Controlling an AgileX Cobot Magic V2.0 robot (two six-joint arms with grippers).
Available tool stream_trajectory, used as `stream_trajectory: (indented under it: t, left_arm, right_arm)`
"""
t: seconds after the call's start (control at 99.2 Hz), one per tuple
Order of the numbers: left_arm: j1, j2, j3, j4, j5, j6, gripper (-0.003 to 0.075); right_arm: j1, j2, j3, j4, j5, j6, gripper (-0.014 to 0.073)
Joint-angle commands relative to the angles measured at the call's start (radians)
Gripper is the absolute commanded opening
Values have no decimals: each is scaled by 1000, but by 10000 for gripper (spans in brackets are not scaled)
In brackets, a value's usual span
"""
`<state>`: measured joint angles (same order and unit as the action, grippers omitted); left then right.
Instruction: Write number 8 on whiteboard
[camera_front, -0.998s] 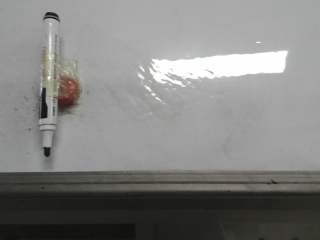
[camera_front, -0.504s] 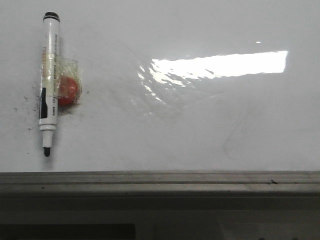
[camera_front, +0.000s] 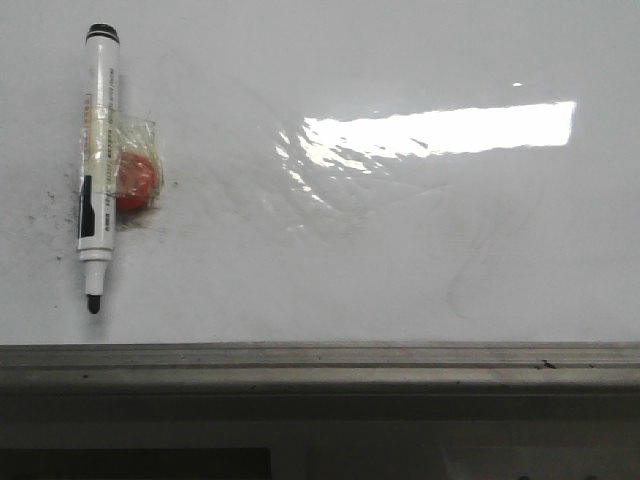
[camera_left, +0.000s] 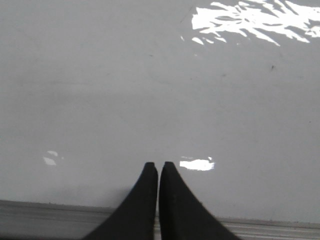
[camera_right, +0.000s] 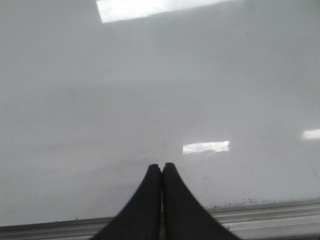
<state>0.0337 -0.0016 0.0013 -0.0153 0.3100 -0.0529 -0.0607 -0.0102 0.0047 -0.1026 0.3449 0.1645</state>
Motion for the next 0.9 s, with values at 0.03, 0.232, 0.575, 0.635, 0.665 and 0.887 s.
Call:
stream_trajectory:
  t: [0.03, 0.232, 0.575, 0.635, 0.665, 0.887]
  left_arm:
    - [-4, -29, 32, 3, -128, 2, -20]
    - [-4, -29, 32, 3, -199, 6, -20]
    - [-4, -29, 32, 1, -203, 6, -20]
    - [-4, -29, 32, -7, -214, 6, -20]
    - [-4, -29, 32, -7, -225, 6, -20]
    - [-2, -29, 32, -13, -340, 6, -20]
  right_arm:
    - [-5, -10, 17, -6, -40, -8, -63]
    - [-5, -10, 17, -6, -55, -8, -63]
    - [-5, -10, 17, -14, -94, -9, -63]
    - [-5, -10, 17, -14, -144, -9, -63]
    - [-5, -10, 17, -14, -172, -9, -63]
    - [-5, -10, 17, 0, -426, -19, -63]
